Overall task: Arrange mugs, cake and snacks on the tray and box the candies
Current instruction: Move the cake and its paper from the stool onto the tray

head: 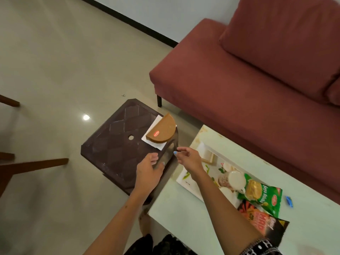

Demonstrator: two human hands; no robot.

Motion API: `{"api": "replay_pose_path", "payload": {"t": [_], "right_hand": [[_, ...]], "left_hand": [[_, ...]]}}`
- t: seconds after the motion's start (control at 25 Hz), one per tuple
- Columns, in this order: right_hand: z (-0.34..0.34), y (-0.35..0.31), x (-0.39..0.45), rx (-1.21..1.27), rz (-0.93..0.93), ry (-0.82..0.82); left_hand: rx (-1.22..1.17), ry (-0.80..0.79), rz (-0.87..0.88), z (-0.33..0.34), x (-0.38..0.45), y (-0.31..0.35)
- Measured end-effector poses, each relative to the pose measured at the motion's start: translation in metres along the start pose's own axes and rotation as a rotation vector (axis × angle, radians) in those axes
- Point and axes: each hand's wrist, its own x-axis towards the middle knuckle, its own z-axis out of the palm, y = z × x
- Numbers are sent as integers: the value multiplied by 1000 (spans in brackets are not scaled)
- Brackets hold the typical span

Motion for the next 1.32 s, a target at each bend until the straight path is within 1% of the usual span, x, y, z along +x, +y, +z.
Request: {"api": "replay_pose_path", "payload": {"t": [0.08, 0.16, 0.28, 0.36, 0.44, 0.52, 0.6, 0.72, 0.8, 0.92, 1.08, 1.12, 1.2, 1.32], "right_hand": [[25, -7, 24, 11, 81, 18], [47, -11, 49, 117, 179, 55], [68, -14, 84, 197, 300, 192], [74, -16, 99, 245, 358, 252], [78, -19, 107, 360, 389, 248], [80, -25, 109, 422, 392, 221], [82, -33, 105, 445, 364, 196], [85, -48, 87, 388, 295, 205], [84, -56, 68, 333, 226, 244], [74, -58, 37, 192, 71, 291], [45, -50, 5, 68, -50, 332], [36, -46, -1, 38, -68, 367], [18, -32, -13, -21, -95, 494], [-9, 0, -28, -17, -53, 668]], "left_hand": [[34, -39, -8, -14, 17, -11], [64, -60, -2, -26, 33, -23], [91, -75, -2, -36, 56, -32], [116, -83, 12, -40, 71, -33], [144, -93, 37, -40, 84, -32], [188, -90, 78, -41, 94, -27], [277, -76, 185, -39, 101, -18], [433, -76, 342, -32, 103, -2], [542, -102, 368, -23, 100, 10], [727, -144, 361, -11, 93, 20], [770, -198, 380, 14, 72, 25], [767, -216, 398, 23, 64, 26], [748, -249, 439, 43, 47, 28], [733, -307, 446, 75, 24, 25]]}}
